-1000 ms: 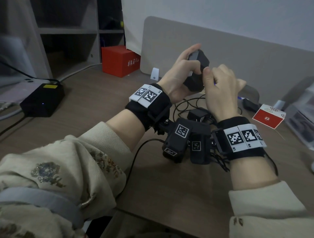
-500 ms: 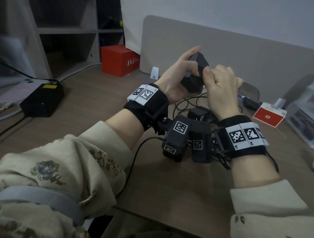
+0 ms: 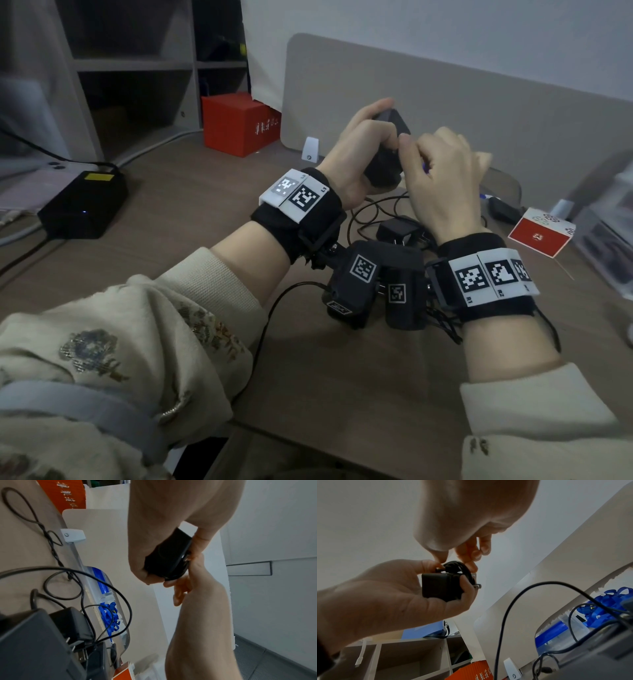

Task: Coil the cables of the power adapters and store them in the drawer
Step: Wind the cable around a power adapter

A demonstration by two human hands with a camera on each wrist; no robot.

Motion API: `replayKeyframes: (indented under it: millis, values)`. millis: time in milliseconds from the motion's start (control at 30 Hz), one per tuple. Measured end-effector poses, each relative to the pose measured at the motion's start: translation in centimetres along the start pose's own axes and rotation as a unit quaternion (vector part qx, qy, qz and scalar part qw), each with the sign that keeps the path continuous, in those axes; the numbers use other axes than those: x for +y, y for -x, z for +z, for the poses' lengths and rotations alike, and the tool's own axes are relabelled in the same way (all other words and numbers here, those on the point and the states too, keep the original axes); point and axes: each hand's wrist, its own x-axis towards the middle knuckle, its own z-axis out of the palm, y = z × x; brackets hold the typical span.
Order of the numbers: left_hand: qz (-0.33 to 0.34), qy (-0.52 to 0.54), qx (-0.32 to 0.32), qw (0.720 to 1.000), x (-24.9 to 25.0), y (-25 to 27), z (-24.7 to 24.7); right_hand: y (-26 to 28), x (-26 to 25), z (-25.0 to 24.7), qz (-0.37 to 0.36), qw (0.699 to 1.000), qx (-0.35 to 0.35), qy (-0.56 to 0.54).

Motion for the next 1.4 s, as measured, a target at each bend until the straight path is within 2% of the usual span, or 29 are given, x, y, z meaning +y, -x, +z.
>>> replayKeyframes:
  millis: [233, 400, 533, 733, 1100, 1267, 1400]
  values:
    - [-0.061, 0.036, -0.002, 0.997, 0.2, 0.1, -0.2, 0.0, 0.5, 0.0, -0.013, 0.997, -0.063, -0.041]
    - [-0.075, -0.006, 0.003, 0.997, 0.3, 0.4, -0.2, 0.0, 0.7, 0.1, -0.005, 0.995, -0.084, -0.061]
    - [-0.079, -0.037, 0.020, 0.996, 0.3, 0.3, -0.3, 0.0, 0.5, 0.2, -0.007, 0.994, -0.080, -0.067]
    - [-0.038, -0.014, 0.032, 0.999, -0.3, -0.2, -0.5, -0.1, 0.2, 0.2, -0.023, 0.995, -0.067, -0.072]
    - [-0.067, -0.012, 0.037, 0.997, -0.6, -0.8, -0.7, -0.1, 0.6, 0.3, -0.033, 0.993, -0.078, -0.086]
    - [-0.068, 0.005, 0.022, 0.997, -0.6, -1.2, -0.8, 0.1, 0.1, -0.1, -0.010, 0.999, -0.025, -0.045]
    - [-0.057, 0.009, 0.026, 0.998, -0.7, -1.3, -0.8, 0.1, -0.4, 0.2, 0.005, 0.996, 0.002, -0.089]
